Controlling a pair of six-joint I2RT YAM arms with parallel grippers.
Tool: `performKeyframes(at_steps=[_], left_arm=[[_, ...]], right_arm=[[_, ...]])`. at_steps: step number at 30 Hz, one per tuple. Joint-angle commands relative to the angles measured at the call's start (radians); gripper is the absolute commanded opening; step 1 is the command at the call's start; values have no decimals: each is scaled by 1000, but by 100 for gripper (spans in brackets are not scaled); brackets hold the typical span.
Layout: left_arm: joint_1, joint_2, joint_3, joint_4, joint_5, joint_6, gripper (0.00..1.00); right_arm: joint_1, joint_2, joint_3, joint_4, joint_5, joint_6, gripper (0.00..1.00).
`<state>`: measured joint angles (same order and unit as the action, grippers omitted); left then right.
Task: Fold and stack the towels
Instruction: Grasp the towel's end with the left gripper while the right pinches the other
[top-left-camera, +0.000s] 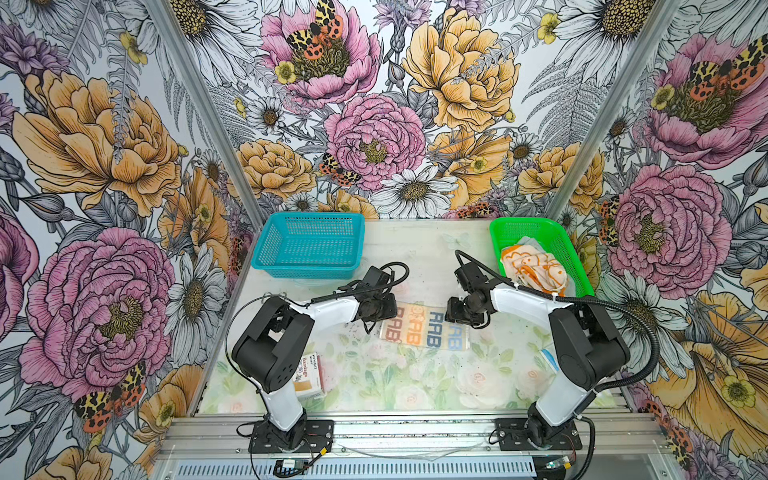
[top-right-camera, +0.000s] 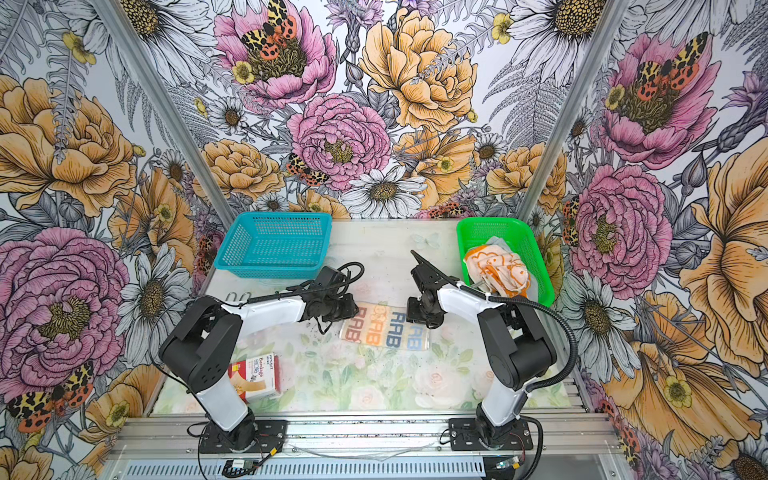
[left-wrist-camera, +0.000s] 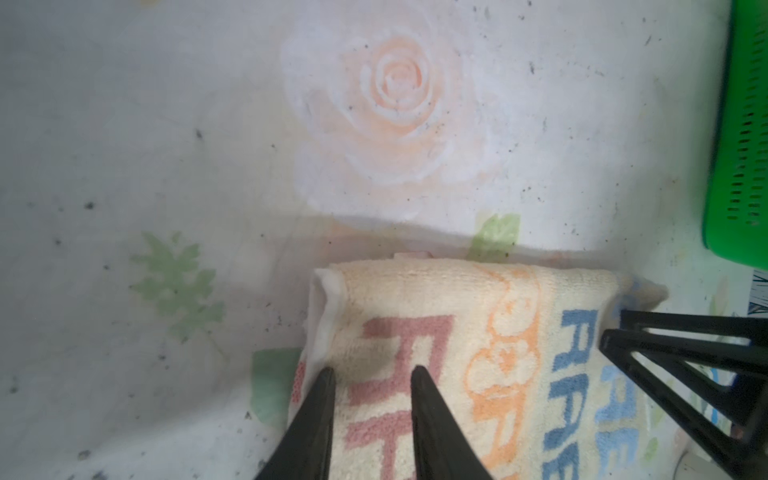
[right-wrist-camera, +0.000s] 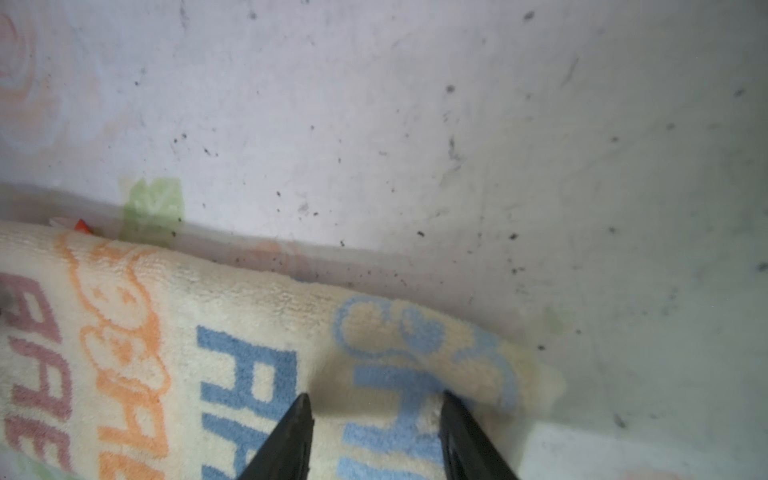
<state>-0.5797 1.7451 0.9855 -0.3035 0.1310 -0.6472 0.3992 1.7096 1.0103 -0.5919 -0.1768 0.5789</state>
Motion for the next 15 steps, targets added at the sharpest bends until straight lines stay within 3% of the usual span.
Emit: performKeyframes(at_steps=[1,9,15], left_arm=[[19,14,-18,30,-28,8,33],[48,-55,-56,19,-4,17,38],[98,-79,-187,177,225,-12,54]], right_arm=[[-23,25,-19,4,62,-4,52],[-23,64,-6,6,51,-14,52],[-24,76,5,6,37,-27,52]])
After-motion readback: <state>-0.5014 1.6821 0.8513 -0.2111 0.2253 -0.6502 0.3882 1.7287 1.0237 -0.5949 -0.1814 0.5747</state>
